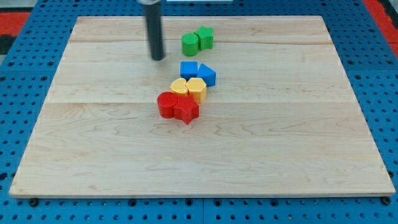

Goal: Separate the blue blocks and yellow blocks from red blocks

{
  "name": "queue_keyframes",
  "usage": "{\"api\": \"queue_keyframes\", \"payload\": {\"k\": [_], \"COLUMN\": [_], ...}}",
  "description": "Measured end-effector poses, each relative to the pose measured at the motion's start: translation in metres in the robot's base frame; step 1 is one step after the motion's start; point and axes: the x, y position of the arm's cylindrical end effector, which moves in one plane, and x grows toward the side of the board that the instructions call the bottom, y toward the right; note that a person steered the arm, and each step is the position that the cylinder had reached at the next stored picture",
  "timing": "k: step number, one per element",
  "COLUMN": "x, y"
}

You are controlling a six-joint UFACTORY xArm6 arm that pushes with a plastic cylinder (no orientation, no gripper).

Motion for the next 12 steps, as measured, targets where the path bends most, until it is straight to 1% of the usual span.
{"api": "queue_keyframes", "payload": {"k": [1, 2, 3, 7, 8, 9, 10, 11, 12], "x": [0.047, 0.053, 0.040, 0.038, 0.039, 0.042, 0.060, 0.064, 0.108], "y": [-0.037, 0.002, 0.006, 0.176, 0.155, 0.110, 0.146, 0.175, 0.175]}}
